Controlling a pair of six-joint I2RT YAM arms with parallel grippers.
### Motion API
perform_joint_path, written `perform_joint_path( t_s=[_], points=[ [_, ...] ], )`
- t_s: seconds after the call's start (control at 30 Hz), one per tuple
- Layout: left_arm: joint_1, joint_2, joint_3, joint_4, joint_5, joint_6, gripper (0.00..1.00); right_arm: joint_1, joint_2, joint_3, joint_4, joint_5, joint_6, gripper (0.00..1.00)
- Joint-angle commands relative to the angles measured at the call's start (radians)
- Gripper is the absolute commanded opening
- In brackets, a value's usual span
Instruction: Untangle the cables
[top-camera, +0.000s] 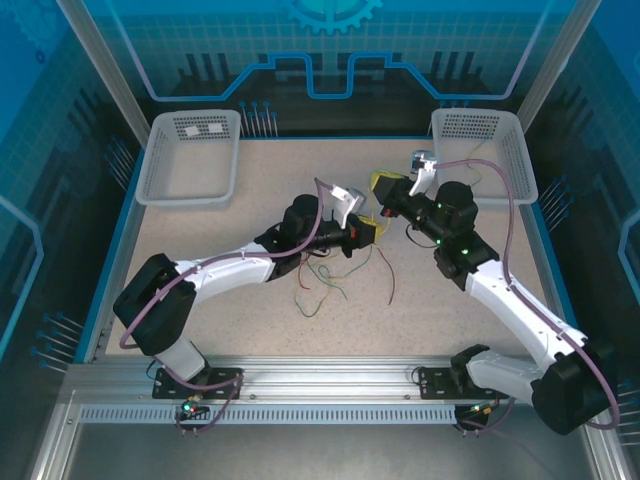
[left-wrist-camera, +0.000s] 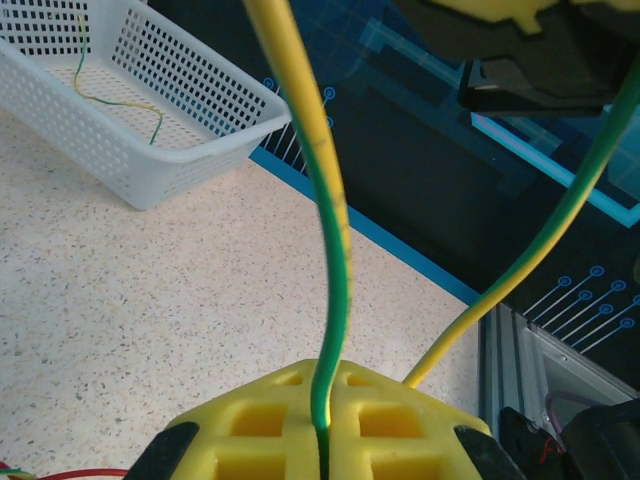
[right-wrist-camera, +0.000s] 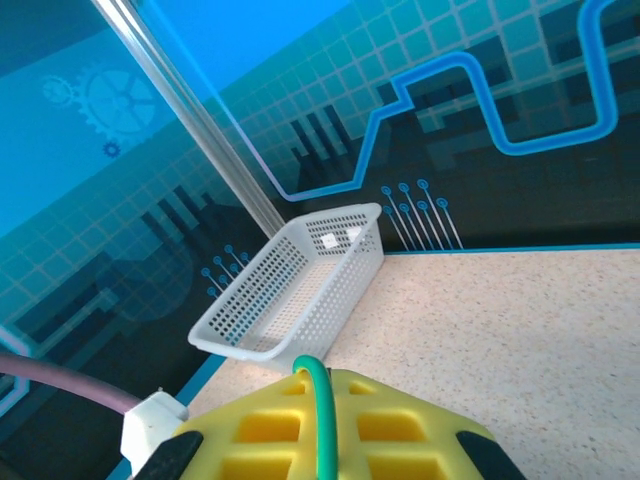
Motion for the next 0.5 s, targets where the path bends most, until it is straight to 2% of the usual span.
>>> perform_joint_path(
  t_s=[0.0, 0.1, 0.17, 0.23, 0.3, 0.47],
  points=[
    [-0.021, -0.028, -0.012, 0.008, 0.069, 0.025, 0.0, -0.007, -0.01, 0.047, -0.012, 0.036, -0.022, 0.0],
    [-0.022, -0.03, -0.013, 0.003, 0.068, 0.022, 0.0, -0.027, -0.007, 0.032, 0.005, -0.029, -0.023, 0.11],
    [-0.021, -0.031, -0.017, 0.011, 0.066, 0.014, 0.0, -0.047, -0.008, 0.029, -0.004, -0.07, -0.014, 0.25],
    [-0.02, -0.044, -0.027, 0.027, 0.058, 0.007, 0.0, -0.065, -0.011, 0.026, -0.013, -0.119, -0.014, 0.27],
    [-0.015, -0.062, -0.046, 0.049, 0.04, 0.0, 0.0, -0.086, -0.017, 0.021, -0.027, -0.173, -0.021, 0.35],
    [0.033, -0.077, -0.063, 0.082, 0.06, -0.066, 0.0, -0.129, 0.004, 0.021, -0.081, -0.334, -0.025, 0.41]
  ],
)
